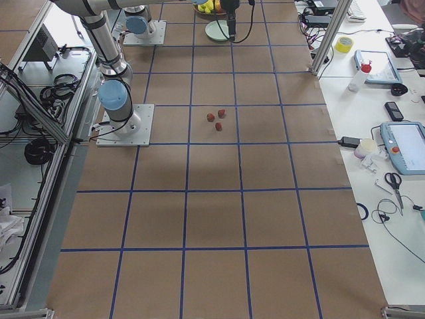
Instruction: Collect all strawberries into plate
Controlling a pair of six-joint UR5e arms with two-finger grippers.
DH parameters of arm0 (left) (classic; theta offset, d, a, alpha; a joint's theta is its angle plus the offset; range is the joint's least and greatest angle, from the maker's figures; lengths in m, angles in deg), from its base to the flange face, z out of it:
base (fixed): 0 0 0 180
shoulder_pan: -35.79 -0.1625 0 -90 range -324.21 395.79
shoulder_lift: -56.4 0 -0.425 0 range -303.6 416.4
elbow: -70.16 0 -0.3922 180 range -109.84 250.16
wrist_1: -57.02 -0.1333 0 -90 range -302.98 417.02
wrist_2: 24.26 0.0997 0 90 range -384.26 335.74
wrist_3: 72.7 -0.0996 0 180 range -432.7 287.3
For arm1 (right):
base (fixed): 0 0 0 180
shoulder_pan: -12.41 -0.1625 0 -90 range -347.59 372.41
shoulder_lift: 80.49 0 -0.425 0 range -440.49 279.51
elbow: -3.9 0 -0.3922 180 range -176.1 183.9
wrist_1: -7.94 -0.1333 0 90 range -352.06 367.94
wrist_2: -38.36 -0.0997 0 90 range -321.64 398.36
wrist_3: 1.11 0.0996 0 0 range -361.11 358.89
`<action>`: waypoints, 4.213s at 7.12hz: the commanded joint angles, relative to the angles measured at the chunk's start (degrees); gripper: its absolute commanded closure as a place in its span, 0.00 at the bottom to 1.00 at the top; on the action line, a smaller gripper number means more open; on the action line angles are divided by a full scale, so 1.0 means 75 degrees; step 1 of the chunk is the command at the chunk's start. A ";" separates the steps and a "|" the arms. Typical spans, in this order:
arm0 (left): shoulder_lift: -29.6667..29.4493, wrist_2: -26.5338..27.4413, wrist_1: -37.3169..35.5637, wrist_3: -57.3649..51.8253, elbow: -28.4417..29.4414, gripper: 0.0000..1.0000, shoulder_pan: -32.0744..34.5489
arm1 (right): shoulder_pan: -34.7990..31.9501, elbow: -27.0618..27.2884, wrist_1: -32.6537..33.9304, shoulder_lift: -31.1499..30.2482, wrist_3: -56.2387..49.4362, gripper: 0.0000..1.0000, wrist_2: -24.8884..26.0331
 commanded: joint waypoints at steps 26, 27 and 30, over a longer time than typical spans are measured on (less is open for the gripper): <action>0.0197 -0.0136 -0.0075 0.0034 -0.0034 0.00 0.0475 | 0.1335 0.4371 0.5264 0.2049 -0.2316 0.11 0.0151; 0.0150 -0.0217 -0.0075 -0.0012 -0.0035 0.00 0.0440 | 0.1359 0.4545 0.5276 0.2143 -0.2421 0.11 0.0174; 0.0185 -0.0113 -0.0284 0.0187 -0.0328 0.00 0.0452 | 0.1616 0.4676 0.5299 0.2261 -0.2516 0.17 0.0163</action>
